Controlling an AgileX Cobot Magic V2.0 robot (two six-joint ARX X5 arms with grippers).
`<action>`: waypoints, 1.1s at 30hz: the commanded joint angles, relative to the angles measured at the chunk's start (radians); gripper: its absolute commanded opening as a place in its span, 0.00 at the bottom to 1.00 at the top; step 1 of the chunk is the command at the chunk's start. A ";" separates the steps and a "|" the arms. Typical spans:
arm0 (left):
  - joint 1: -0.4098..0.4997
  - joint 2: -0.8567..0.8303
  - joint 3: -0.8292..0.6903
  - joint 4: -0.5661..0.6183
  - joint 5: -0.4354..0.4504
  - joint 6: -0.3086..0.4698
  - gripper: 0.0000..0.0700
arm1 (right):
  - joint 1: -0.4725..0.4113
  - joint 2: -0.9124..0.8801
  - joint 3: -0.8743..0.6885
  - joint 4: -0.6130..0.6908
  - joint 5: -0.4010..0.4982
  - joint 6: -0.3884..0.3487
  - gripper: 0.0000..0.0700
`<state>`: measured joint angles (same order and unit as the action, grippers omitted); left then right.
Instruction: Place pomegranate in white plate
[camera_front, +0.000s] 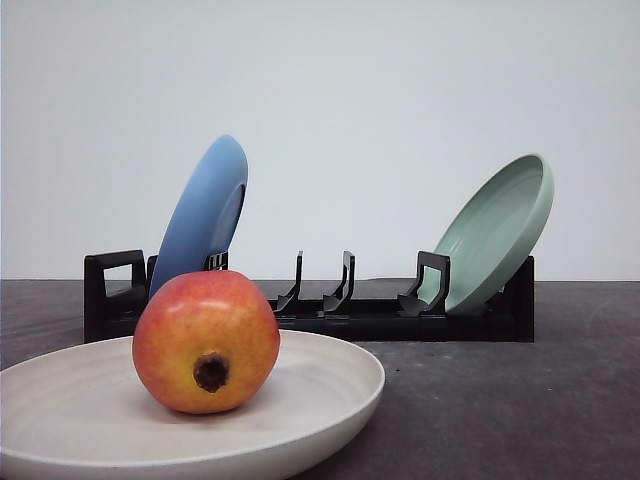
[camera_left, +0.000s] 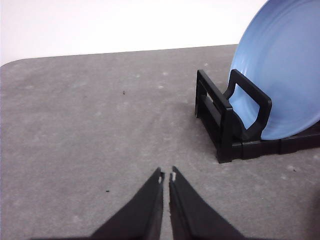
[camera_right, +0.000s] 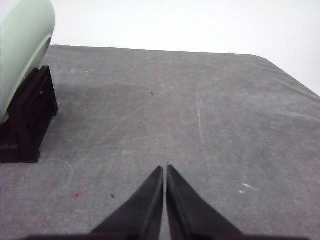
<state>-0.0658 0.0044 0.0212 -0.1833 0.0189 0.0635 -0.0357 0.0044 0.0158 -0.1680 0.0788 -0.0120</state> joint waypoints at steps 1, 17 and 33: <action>0.001 -0.002 -0.010 -0.004 0.005 0.010 0.00 | -0.003 -0.001 -0.005 -0.006 0.000 -0.009 0.00; 0.001 -0.002 -0.010 -0.004 0.005 0.011 0.00 | 0.015 -0.001 -0.005 0.011 0.004 0.016 0.00; 0.001 -0.002 -0.010 -0.004 0.005 0.010 0.00 | 0.052 -0.001 -0.005 0.011 0.001 0.016 0.00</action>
<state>-0.0658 0.0044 0.0212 -0.1833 0.0189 0.0635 0.0185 0.0044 0.0158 -0.1638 0.0788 -0.0036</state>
